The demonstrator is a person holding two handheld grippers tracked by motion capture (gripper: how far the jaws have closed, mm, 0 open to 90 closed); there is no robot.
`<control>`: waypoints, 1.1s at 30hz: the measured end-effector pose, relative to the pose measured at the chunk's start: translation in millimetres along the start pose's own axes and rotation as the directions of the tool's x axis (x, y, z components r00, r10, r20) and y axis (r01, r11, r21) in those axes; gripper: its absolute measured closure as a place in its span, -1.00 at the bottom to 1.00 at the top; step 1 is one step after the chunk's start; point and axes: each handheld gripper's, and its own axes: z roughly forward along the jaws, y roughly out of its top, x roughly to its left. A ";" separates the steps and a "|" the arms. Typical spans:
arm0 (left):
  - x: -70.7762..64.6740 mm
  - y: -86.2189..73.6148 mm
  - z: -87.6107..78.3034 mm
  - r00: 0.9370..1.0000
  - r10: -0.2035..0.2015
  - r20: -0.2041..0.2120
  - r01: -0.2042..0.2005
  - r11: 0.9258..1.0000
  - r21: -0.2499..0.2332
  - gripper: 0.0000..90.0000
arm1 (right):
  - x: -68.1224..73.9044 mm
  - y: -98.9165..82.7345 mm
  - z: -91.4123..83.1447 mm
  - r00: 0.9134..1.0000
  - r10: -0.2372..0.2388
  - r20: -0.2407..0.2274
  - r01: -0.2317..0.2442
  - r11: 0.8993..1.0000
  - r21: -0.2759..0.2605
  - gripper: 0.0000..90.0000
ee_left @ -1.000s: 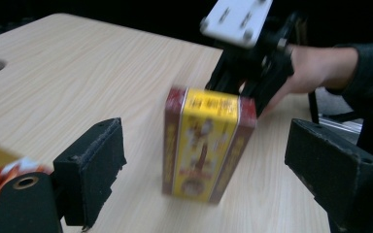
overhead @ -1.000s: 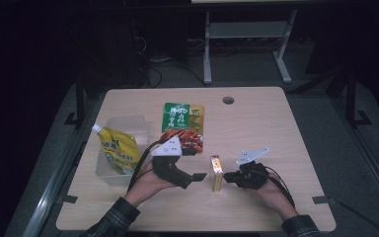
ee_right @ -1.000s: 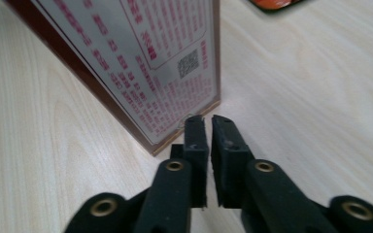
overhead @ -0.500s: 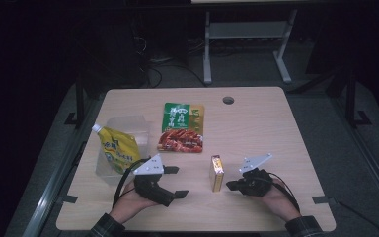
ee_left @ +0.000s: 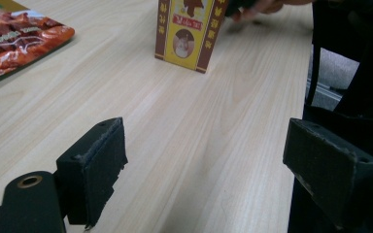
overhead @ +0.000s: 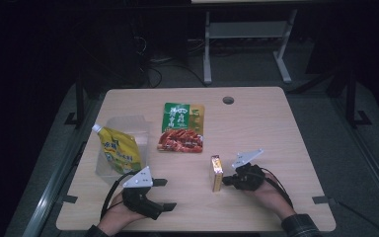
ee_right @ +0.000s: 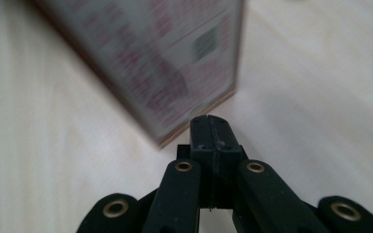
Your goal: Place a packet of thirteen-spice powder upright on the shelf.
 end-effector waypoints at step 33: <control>5.3 -3.0 6.6 0.999 -0.004 0.043 0.002 0.999 0.034 -0.64 | -21.8 29.4 11.6 0.997 0.052 0.050 -0.048 0.996 -0.079 0.81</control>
